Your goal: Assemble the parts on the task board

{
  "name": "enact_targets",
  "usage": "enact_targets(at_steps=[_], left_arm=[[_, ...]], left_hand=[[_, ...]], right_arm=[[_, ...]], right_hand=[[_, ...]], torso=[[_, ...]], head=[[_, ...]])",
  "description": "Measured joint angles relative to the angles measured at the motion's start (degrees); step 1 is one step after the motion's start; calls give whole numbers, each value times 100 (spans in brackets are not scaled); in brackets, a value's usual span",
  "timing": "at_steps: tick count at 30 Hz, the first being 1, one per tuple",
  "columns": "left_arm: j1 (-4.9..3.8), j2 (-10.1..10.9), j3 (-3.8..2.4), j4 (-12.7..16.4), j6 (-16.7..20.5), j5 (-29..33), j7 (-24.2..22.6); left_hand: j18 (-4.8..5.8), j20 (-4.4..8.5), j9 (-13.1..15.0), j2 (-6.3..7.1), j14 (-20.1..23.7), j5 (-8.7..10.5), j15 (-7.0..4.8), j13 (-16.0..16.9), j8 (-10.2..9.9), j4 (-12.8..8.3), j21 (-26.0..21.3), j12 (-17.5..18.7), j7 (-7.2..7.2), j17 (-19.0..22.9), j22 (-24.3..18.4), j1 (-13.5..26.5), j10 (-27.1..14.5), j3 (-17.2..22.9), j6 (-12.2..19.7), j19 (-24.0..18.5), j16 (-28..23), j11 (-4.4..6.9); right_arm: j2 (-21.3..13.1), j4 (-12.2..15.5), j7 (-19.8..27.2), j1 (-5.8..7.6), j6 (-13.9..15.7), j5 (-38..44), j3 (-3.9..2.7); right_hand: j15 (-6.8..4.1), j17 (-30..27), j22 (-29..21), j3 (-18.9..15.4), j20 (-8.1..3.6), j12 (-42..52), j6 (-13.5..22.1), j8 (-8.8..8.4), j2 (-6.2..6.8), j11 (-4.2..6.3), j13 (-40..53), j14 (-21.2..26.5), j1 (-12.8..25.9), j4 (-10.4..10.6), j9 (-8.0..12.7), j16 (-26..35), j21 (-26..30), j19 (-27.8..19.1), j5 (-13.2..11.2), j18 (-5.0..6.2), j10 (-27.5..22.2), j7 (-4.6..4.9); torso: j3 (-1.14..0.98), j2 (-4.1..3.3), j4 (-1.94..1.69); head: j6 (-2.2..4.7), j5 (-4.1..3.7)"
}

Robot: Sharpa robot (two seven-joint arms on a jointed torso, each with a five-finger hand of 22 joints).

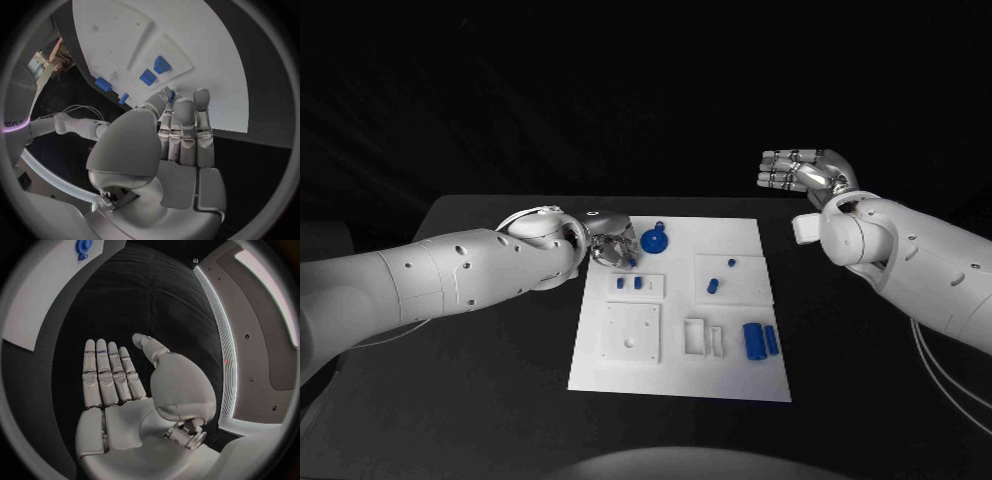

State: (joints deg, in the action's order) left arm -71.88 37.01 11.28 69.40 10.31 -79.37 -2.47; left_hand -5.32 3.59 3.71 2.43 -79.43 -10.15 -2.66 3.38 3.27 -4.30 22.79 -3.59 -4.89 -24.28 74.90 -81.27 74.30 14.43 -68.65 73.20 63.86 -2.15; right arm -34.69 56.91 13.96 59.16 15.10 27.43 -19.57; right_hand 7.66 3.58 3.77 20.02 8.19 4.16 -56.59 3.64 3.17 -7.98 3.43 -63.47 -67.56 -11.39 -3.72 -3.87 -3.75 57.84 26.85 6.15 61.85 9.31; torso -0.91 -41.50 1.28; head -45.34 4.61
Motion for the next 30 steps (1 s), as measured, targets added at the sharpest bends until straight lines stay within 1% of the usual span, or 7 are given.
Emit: enact_targets(at_steps=[15,23,30], left_arm=[[4,-39,15,-47,-6,-22,4],[10,-65,18,-50,-13,-34,11],[7,-75,18,-53,-28,-42,14]], left_hand=[[1,0,-5,0,0,0,0,0,-3,0,0,0,2,-5,4,0,0,0,4,0,0,0],[1,0,1,0,0,0,0,-1,22,0,0,0,-1,-4,4,0,0,0,19,0,0,0],[4,0,4,0,0,0,0,-3,22,0,0,0,-3,-9,3,0,0,0,16,0,0,0]], right_arm=[[-8,-1,0,0,-17,1,0],[-7,-3,-4,0,-39,-8,0],[-8,-10,-8,0,-61,-19,0]], right_hand=[[0,0,0,0,0,0,0,0,0,0,0,0,0,0,0,0,0,0,0,0,0,0],[0,0,0,0,0,0,0,0,0,0,0,0,0,0,0,0,0,0,0,0,0,0],[0,0,0,0,0,0,0,0,0,0,0,0,0,0,0,0,0,0,0,-1,0,0]], torso=[[0,0,-2],[0,1,-1],[0,1,-1]], head=[[-9,-16],[-4,-7],[-16,-9]])
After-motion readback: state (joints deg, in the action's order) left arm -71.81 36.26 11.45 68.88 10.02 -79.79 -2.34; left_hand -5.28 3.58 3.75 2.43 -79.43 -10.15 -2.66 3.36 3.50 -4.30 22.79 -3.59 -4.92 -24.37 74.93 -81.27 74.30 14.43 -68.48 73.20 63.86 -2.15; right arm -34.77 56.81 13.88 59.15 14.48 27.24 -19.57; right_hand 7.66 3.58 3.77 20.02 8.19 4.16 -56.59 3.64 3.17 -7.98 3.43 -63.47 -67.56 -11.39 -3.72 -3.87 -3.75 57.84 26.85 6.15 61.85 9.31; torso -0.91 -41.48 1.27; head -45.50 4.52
